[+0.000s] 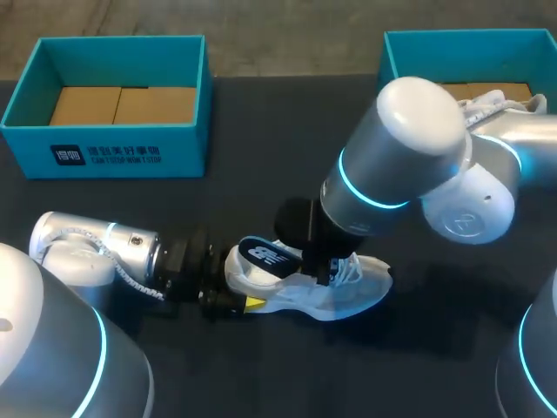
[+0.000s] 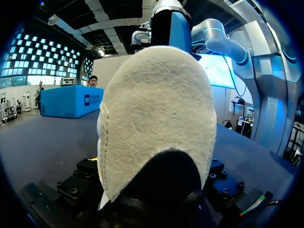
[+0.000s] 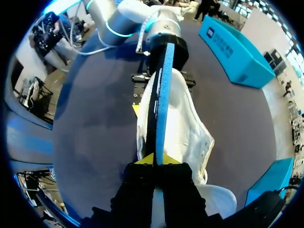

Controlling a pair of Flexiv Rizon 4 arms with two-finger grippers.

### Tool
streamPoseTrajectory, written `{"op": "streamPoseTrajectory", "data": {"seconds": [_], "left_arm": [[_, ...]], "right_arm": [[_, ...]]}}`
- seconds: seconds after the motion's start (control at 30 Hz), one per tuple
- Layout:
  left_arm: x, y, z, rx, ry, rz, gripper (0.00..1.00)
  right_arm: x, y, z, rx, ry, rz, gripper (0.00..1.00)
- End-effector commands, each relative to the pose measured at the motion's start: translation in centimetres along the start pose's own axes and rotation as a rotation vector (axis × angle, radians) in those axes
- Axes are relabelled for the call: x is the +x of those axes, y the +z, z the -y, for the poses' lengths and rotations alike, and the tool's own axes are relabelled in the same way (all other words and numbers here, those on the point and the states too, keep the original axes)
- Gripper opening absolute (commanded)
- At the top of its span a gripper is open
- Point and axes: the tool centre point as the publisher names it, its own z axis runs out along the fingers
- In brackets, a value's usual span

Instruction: Take the shoe out of the shoebox, open the shoe tongue, remove and reinsert the insole, then place the shoe into the shoebox

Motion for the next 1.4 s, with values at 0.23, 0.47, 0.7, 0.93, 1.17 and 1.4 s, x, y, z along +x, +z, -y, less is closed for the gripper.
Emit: {"op": "streamPoseTrajectory", "data": {"seconds": [0.23, 0.47, 0.7, 0.93, 1.17, 1.4], "left_arm": [[-0.1, 0.0, 0.0, -0.001, -0.001, 0.001, 0.00], [-0.1, 0.0, 0.0, -0.001, -0.001, 0.001, 0.00], [-0.1, 0.0, 0.0, -0.001, -0.001, 0.001, 0.00], [-0.1, 0.0, 0.0, -0.001, -0.001, 0.001, 0.00], [-0.1, 0.0, 0.0, -0.001, -0.001, 0.001, 0.00], [-0.1, 0.0, 0.0, -0.001, -0.001, 0.001, 0.00]], "right_arm": [[-0.1, 0.2, -0.9, 0.077, -0.034, -0.052, 0.00], [-0.1, 0.5, -1.4, 0.121, -0.060, -0.074, 0.40], [0.1, -0.6, -1.1, 0.132, -0.040, -0.049, 0.44], [0.1, -1.6, -0.8, 0.134, -0.026, -0.031, 0.44], [-0.6, -2.1, -1.2, 0.140, -0.022, -0.021, 0.48], [-1.3, -2.6, -1.5, 0.124, -0.030, -0.020, 0.49]]}}
